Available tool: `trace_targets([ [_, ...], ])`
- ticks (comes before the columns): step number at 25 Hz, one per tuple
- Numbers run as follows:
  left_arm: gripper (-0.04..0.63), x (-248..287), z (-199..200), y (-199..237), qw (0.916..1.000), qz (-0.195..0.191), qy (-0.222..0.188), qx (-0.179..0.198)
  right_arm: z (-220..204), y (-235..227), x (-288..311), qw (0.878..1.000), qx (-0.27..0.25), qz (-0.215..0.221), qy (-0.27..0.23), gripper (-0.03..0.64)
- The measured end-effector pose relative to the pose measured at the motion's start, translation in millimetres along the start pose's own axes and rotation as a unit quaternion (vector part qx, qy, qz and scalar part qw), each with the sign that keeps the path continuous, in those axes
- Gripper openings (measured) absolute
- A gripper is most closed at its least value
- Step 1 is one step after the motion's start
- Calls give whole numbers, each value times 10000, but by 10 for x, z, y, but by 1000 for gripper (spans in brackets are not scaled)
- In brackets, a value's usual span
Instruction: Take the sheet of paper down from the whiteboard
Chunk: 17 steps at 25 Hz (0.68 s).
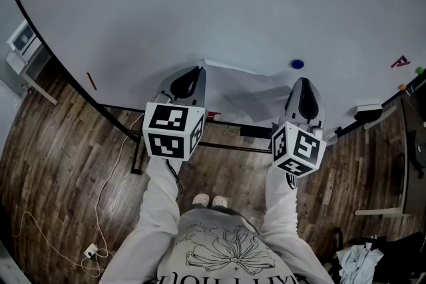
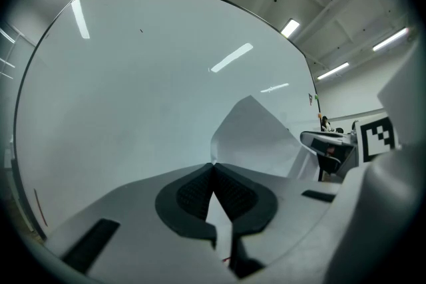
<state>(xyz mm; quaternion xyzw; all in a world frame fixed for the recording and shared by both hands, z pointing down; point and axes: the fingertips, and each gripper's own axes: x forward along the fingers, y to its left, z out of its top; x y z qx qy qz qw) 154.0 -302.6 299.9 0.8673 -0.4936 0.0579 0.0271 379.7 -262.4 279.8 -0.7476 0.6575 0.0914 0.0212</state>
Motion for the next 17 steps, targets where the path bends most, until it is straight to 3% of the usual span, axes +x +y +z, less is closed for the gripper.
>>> trace_targets([
  [17,5,-67,-33,-17,10000,-3,-32,-55,1,14,-39,10000,-10,14,52,20],
])
